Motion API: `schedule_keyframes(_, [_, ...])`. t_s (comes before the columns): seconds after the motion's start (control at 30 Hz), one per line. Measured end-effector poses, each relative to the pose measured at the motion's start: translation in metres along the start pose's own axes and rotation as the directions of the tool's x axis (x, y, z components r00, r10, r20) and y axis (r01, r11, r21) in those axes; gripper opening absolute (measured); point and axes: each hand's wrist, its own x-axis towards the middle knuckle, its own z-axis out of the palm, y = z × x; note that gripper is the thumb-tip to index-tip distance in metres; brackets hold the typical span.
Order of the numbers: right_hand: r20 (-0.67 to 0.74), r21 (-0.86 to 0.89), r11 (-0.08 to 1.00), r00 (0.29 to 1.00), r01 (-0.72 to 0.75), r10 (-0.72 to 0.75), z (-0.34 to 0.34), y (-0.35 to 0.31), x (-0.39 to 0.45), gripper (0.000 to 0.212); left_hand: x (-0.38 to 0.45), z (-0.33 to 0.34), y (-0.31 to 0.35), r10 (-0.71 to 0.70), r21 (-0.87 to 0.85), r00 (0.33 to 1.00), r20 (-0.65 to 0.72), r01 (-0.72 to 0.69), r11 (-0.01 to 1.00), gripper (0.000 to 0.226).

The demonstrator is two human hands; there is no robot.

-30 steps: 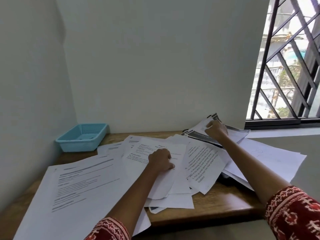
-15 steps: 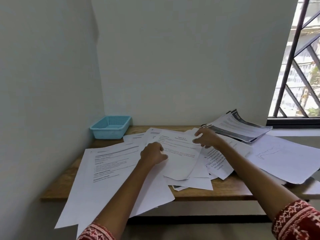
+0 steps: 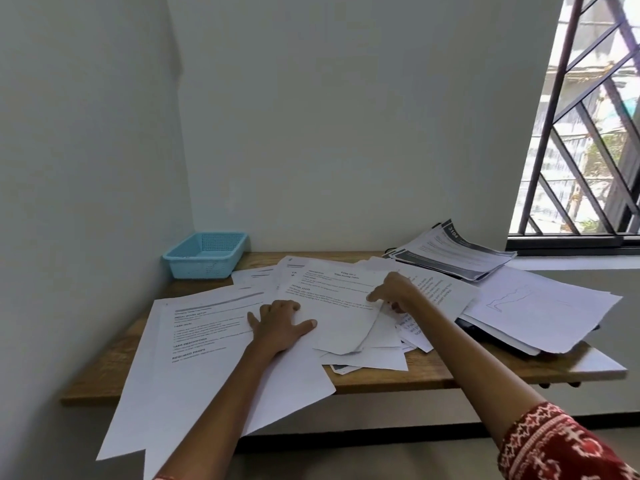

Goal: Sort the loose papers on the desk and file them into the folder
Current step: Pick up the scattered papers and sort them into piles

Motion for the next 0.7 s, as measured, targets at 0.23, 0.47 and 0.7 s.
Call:
schedule_keyframes(0.23, [-0.283, 0.164, 0.977, 0.955, 0.136, -0.085, 0.01, 0.003, -0.002, 0.054, -0.002, 0.003, 0.0, 0.022, -0.01, 0.999, -0.037, -0.022, 1.0, 0.056])
schedule_keyframes(0.47, [-0.482, 0.146, 0.964, 0.867, 0.223, -0.128, 0.002, 0.008, 0.001, 0.035, -0.007, 0.001, 0.004, -0.01, -0.041, 0.996, -0.086, 0.006, 0.999, 0.063])
schedule_keyframes(0.7, [-0.785, 0.248, 0.871, 0.614, 0.424, -0.075, -0.073, -0.003, 0.003, 0.027, -0.003, -0.002, 0.005, -0.06, -0.077, 0.997, -0.042, 0.057, 0.995, 0.061])
